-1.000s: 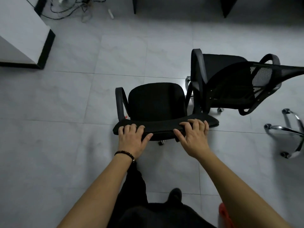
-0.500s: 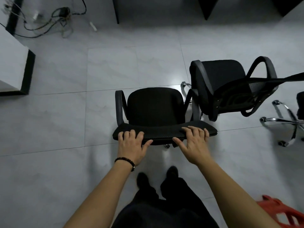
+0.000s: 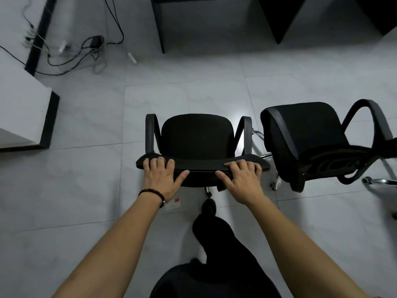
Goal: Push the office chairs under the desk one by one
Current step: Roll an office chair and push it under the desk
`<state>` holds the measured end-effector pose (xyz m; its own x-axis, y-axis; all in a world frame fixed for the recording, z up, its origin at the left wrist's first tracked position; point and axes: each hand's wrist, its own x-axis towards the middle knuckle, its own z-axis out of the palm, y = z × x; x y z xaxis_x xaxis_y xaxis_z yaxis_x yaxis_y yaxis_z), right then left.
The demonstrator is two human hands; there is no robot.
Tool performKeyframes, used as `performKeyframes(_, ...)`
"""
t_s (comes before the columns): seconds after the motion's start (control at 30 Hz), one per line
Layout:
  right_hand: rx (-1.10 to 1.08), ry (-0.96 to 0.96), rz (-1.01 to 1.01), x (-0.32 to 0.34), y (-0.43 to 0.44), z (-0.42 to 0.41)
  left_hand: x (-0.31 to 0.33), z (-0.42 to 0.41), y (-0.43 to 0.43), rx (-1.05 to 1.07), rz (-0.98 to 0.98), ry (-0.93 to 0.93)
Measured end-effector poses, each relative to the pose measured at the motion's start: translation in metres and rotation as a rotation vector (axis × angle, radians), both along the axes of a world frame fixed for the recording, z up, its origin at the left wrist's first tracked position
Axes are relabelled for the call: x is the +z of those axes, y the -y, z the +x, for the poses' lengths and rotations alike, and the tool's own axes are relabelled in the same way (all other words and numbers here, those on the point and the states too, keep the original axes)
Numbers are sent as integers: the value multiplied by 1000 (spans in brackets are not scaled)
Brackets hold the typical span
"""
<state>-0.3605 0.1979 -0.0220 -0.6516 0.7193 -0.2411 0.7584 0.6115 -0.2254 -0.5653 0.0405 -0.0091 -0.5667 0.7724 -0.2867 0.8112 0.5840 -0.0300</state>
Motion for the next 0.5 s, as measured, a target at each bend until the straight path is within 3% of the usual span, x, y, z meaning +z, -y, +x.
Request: performKeyframes(0.5, 180, 29, -34, 4, -173, -220, 7, -189, -145, 222, -153, 54)
